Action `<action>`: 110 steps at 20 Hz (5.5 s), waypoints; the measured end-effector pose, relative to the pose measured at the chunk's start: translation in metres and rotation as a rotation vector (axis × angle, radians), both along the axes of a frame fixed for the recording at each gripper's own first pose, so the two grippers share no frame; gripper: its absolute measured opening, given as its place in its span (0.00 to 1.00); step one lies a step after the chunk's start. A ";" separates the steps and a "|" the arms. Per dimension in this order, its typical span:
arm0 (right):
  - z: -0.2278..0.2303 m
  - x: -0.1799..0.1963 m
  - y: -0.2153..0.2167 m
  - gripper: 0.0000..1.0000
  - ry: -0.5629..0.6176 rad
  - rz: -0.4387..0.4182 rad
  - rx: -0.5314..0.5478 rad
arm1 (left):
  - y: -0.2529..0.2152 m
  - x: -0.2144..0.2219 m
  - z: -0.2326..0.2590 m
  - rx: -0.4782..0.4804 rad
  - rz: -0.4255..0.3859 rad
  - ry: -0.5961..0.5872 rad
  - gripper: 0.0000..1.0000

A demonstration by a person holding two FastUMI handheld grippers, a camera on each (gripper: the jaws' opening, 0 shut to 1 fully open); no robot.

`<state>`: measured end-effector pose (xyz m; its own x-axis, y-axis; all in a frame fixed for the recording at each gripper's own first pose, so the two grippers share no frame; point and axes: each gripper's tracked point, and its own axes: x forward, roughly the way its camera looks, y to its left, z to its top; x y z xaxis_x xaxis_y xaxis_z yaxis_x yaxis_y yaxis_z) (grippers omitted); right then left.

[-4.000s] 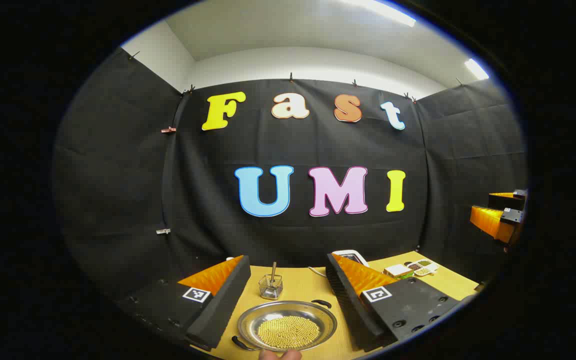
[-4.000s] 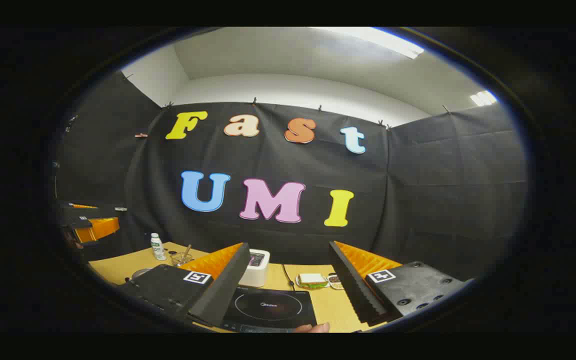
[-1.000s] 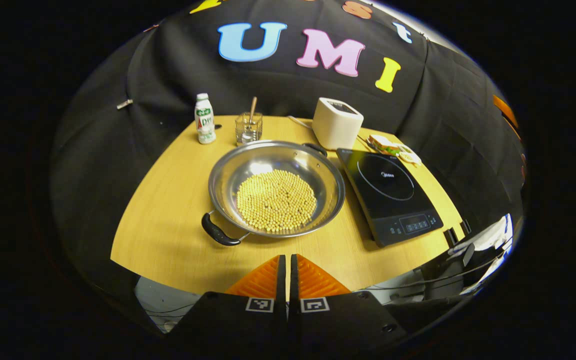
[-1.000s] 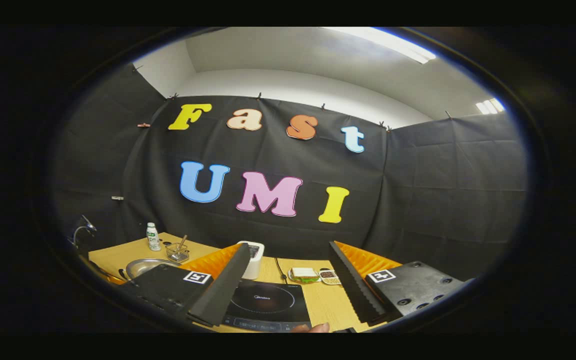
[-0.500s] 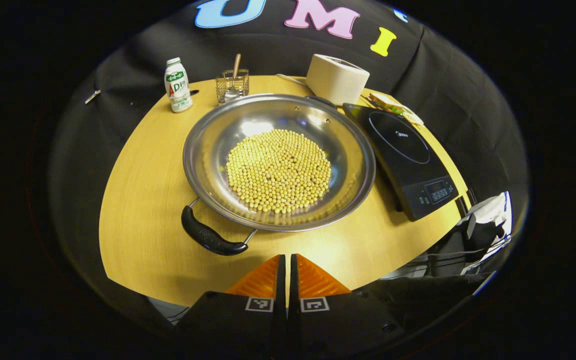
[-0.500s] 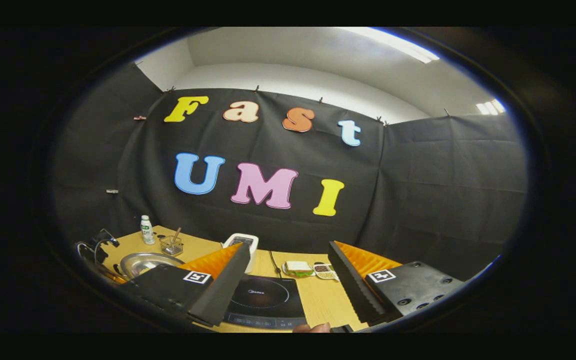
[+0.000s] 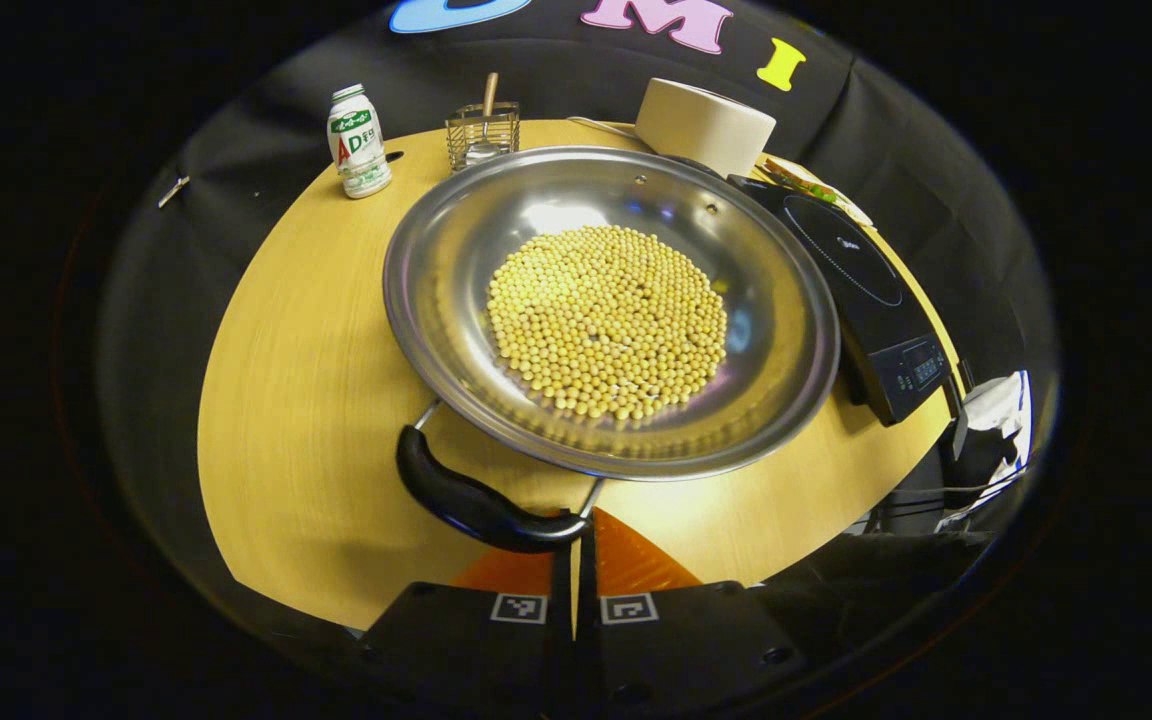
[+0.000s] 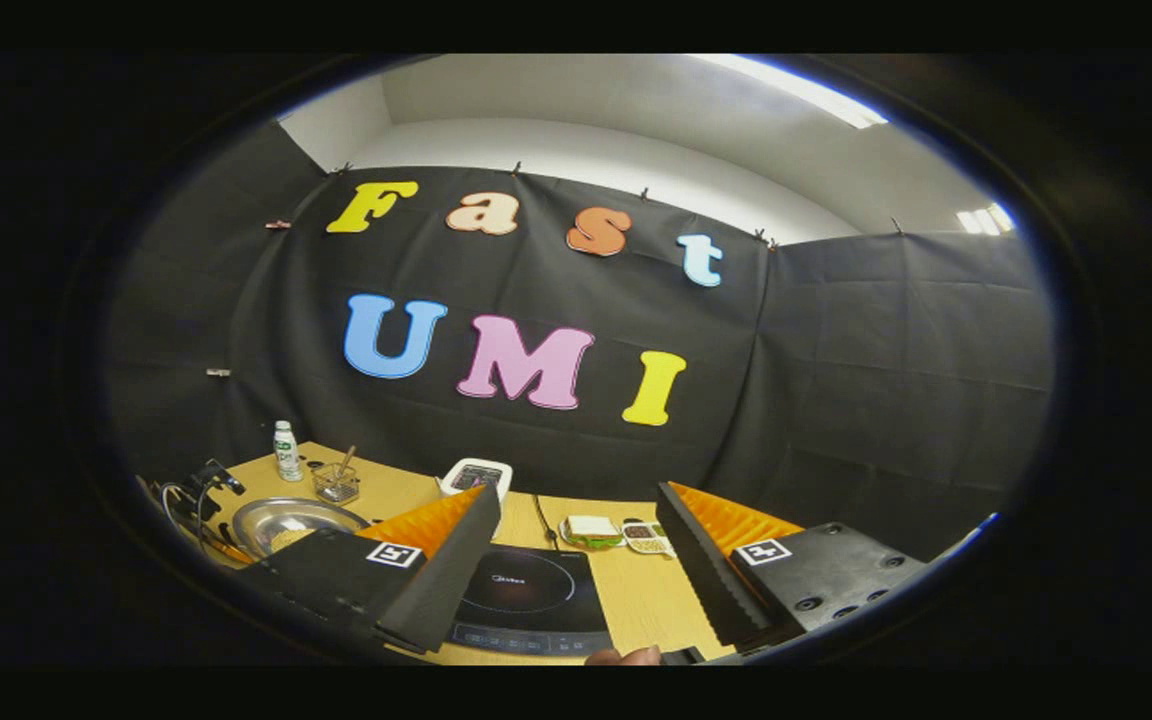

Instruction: First push the handle of the pot to place it horizontally, then grasp the pot with both hands and set it on the induction cooktop.

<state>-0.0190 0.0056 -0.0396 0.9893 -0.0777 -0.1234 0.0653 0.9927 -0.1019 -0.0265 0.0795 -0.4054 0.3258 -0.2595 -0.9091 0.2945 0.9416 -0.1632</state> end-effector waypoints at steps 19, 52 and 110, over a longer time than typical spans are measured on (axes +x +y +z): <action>-0.013 0.001 0.006 0.98 0.033 0.005 -0.001 | -0.018 0.003 0.021 -0.124 -0.043 0.040 0.05; -0.030 -0.003 -0.007 0.98 0.089 -0.068 -0.069 | 0.108 0.171 -0.008 0.113 0.070 -0.069 0.05; -0.368 0.111 0.274 0.99 0.894 0.234 0.324 | 0.093 0.216 0.009 -0.025 0.210 -0.311 0.94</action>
<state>0.0924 0.2795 -0.4078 0.5072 0.2785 -0.8156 -0.1054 0.9593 0.2620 0.1894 0.1729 -0.3967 0.6335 -0.1788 -0.7528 0.1346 0.9836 -0.1204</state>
